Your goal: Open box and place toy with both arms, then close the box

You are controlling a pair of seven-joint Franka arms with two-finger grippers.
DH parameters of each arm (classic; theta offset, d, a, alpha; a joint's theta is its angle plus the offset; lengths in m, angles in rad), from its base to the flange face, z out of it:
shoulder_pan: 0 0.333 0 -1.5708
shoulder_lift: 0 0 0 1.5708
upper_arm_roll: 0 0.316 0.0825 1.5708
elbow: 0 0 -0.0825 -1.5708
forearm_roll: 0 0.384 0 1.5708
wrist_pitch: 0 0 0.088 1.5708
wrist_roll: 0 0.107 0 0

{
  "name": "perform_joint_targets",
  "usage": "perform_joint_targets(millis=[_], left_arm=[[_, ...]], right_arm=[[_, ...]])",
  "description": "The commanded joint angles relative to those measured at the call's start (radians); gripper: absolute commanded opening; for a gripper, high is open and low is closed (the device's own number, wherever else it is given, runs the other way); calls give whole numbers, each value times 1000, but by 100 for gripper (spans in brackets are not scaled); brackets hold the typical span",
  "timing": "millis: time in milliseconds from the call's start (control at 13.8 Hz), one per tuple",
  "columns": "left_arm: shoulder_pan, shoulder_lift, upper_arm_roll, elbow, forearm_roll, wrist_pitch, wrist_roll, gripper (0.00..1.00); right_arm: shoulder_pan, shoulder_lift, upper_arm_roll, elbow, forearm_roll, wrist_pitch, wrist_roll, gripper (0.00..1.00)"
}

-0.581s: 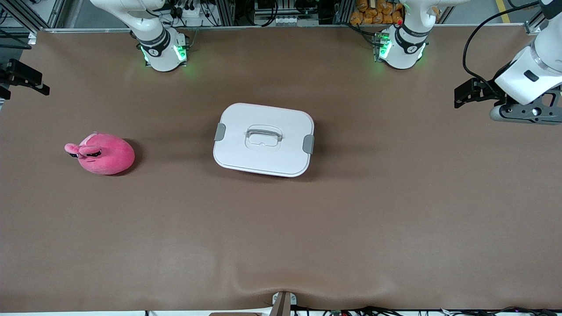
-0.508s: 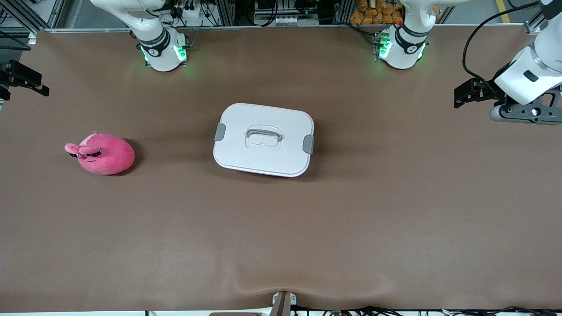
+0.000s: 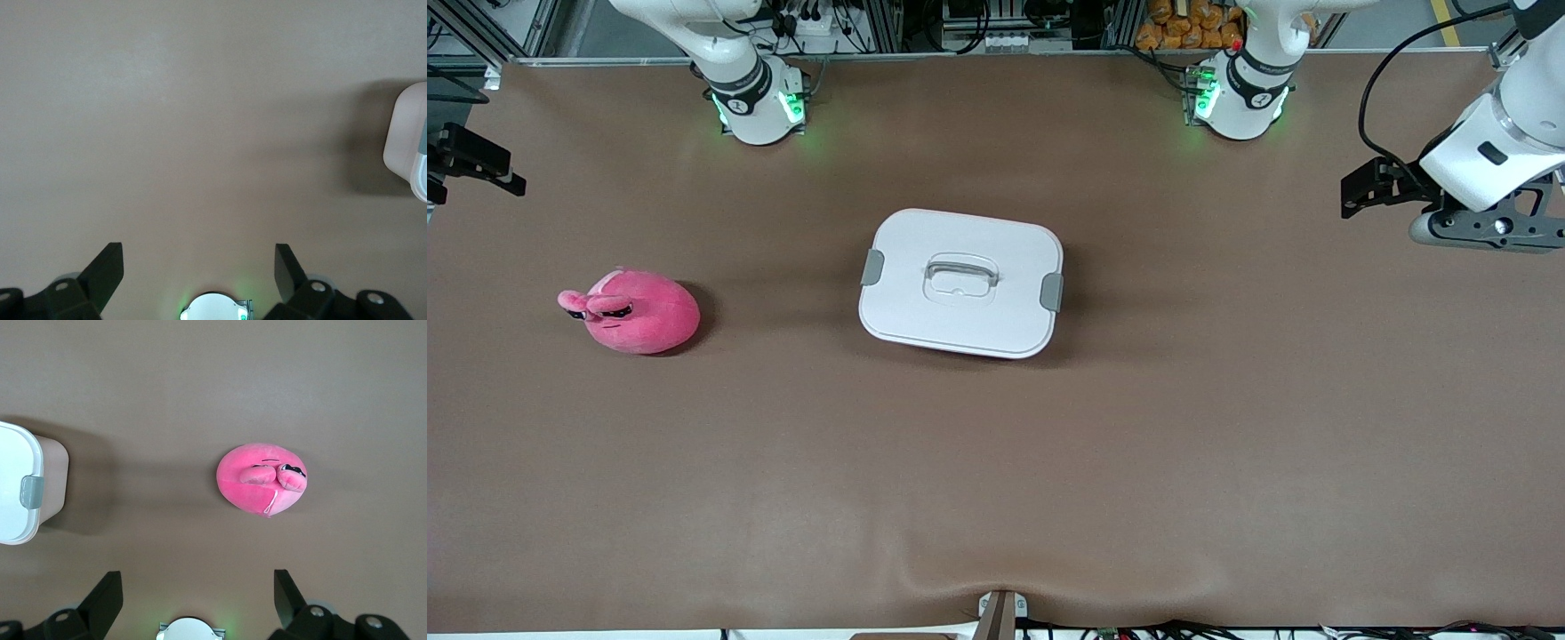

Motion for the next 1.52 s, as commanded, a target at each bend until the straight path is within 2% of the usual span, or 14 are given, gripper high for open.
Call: perform_joint_targets(millis=[0,436,726,944,1452], left_arm=[[-3,-1,-6,-1,18,11,-3,100],[-3,32,-23,41,2,25,-127,100],[2,31,-23,41,-45,26,-167,100],[29,40,-13,34,-99,40,-268,100],[-3,106,-29,30,-102,74,-369,100]], right_arm=[[-12,10,9,22,3,-9,13,100],[-9,8,10,20,3,-3,14,100],[-10,8,9,19,2,7,16,100],[-10,10,9,20,3,4,14,100],[-13,10,7,20,3,1,14,100]])
